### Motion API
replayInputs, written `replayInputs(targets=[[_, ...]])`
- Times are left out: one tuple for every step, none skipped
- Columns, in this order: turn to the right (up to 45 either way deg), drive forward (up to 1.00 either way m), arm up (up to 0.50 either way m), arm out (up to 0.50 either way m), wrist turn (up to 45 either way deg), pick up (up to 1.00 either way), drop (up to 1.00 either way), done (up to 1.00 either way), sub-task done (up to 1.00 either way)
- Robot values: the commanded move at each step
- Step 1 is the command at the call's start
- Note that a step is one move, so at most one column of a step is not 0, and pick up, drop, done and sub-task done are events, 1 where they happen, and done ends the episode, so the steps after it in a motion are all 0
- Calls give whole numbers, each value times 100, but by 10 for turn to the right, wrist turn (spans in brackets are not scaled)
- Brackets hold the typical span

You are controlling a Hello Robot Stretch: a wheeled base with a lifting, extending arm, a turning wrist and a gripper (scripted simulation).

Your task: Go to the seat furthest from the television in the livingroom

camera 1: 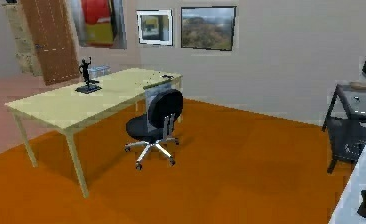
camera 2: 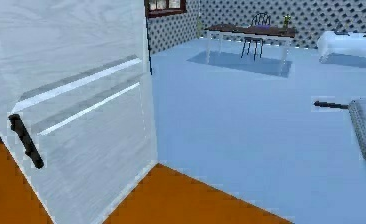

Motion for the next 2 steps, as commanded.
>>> replayInputs(targets=[[0, 80, 0, 0, 0, 0, 0, 0, 0], [420, 0, 0, 0, 0, 0, 0, 0, 0]])
